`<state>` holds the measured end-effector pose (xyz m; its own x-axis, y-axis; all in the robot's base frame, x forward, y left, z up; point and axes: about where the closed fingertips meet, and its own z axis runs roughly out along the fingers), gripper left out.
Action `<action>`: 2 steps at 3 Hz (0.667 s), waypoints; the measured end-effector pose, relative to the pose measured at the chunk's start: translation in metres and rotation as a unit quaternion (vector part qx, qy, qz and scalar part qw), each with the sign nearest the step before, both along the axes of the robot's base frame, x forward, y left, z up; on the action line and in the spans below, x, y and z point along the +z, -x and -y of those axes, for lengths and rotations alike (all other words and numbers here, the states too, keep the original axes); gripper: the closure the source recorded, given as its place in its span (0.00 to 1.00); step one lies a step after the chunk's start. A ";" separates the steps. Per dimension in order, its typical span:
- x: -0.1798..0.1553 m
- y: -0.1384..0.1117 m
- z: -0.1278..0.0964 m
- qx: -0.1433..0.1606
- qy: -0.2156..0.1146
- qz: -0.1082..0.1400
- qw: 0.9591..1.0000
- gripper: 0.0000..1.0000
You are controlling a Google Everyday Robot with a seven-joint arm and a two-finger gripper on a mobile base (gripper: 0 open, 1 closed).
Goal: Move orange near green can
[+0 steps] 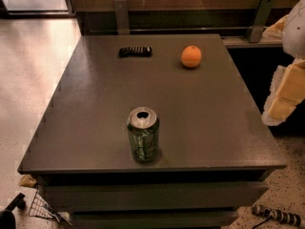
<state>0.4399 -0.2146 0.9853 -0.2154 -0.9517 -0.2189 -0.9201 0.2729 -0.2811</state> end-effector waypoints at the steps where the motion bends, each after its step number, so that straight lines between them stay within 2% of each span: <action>1: -0.001 -0.024 0.005 -0.004 -0.025 0.022 0.999 0.00; 2: 0.001 -0.074 0.013 -0.017 -0.080 0.066 0.995 0.00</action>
Offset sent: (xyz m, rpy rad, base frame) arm 0.1586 -0.0249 0.0105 0.3390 -0.2996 -0.0783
